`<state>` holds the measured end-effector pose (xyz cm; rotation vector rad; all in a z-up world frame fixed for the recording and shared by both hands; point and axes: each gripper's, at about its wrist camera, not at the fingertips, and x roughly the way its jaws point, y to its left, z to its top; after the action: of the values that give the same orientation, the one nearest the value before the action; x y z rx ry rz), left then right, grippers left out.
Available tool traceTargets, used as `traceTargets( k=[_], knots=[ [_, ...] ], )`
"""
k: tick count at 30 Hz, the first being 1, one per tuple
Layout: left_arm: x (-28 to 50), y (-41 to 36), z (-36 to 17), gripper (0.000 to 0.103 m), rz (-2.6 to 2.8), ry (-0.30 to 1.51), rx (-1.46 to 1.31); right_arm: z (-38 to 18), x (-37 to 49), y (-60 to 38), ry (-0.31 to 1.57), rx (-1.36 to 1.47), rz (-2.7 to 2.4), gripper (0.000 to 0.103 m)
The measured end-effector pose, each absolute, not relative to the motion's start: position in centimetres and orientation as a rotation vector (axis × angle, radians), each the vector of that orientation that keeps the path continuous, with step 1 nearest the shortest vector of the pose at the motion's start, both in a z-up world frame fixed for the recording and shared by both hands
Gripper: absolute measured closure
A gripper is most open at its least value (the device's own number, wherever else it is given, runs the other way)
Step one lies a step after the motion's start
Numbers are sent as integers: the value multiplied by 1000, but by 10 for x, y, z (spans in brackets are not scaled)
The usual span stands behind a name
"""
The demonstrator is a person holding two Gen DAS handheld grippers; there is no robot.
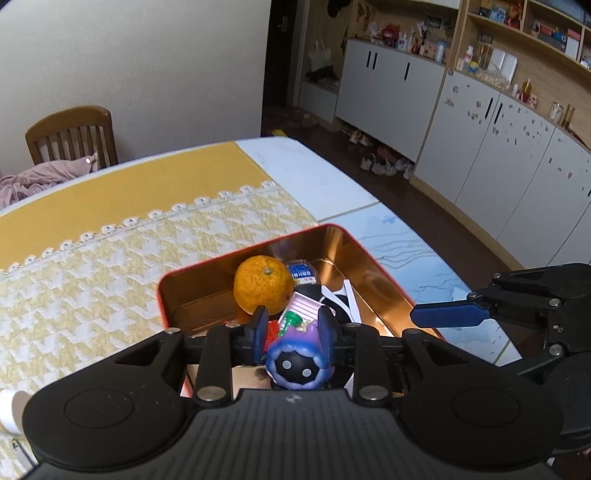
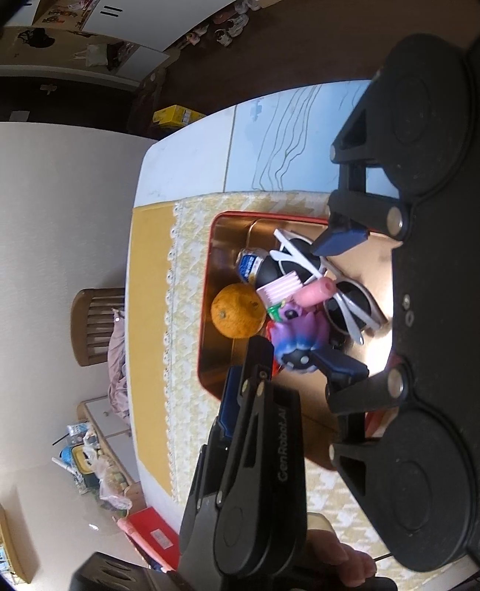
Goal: Organize rigid objects
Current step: 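Open both tools to release the green piece and lighter into the tin, then move both tools back over the cloth toward the purple eraser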
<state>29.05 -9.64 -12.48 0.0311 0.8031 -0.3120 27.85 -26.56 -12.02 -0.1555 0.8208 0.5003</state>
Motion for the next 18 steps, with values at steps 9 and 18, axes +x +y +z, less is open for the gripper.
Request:
traceTargets(
  k=[9, 18],
  knots=[
    [262, -70, -100, 75, -276, 730, 8, -96, 260, -257, 762, -146, 529, 30],
    [237, -27, -89, 61, -261, 692, -15, -80, 243, -224, 722, -139, 555, 19]
  ],
)
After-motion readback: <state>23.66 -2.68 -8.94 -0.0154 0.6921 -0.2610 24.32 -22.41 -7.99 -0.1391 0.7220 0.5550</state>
